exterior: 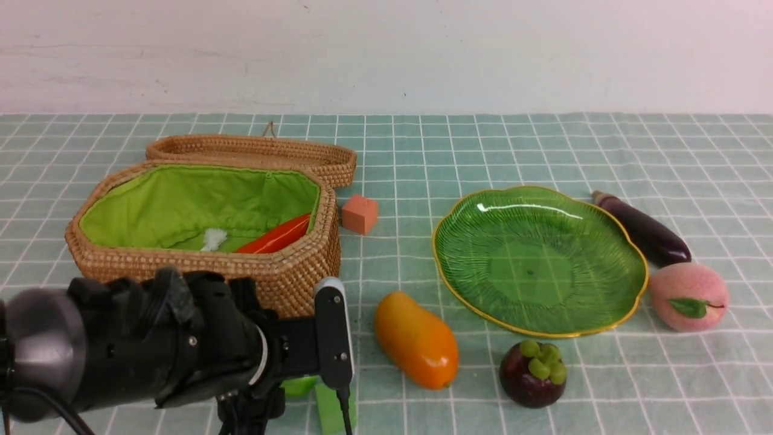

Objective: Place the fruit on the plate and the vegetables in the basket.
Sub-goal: Take a chayote with your left arm and place it on the basket on the left.

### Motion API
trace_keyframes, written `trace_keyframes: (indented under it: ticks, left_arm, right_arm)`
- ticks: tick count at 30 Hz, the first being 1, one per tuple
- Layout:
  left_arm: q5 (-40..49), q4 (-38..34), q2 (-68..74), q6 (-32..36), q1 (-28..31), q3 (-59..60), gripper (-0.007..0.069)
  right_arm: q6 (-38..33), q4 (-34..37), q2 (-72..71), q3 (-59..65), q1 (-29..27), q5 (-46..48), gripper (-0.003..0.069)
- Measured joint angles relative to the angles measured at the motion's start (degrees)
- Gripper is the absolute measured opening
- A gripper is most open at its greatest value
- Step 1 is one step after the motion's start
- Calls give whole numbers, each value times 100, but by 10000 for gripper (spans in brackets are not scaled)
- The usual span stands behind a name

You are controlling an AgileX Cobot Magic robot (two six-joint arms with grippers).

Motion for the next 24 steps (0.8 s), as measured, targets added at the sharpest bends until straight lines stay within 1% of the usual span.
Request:
trace_keyframes:
  ticks: [1, 2, 7, 10, 11, 12, 14, 16, 21, 24]
  left_arm:
    - [21, 6, 0, -95, 0, 0, 304]
    - [21, 6, 0, -185, 0, 0, 297]
    - [75, -6, -59, -394, -52, 0, 299]
    - [160, -126, -159, -422, -211, 12, 296]
    - [191, -203, -245, -438, -325, 31, 283]
    - [201, -258, -299, -443, -382, 38, 246]
    - [198, -339, -435, -449, -480, 51, 83]
    - [236, -453, -555, -457, -519, 51, -6]
    - [627, -763, -549, -458, -519, 55, -13]
    - [600, -843, -497, -463, -519, 55, -13]
  right_arm:
    - [0, 25, 0, 0, 0, 7, 140]
    - [0, 47, 0, 0, 0, 6, 140]
    - [0, 145, 0, 0, 0, 6, 140]
    - [0, 150, 0, 0, 0, 6, 140]
    - [0, 152, 0, 0, 0, 6, 140]
    - [0, 156, 0, 0, 0, 6, 140]
    - [0, 169, 0, 0, 0, 1, 140]
    - [0, 169, 0, 0, 0, -5, 140]
    - [0, 169, 0, 0, 0, -5, 140]
    - [0, 169, 0, 0, 0, -5, 140]
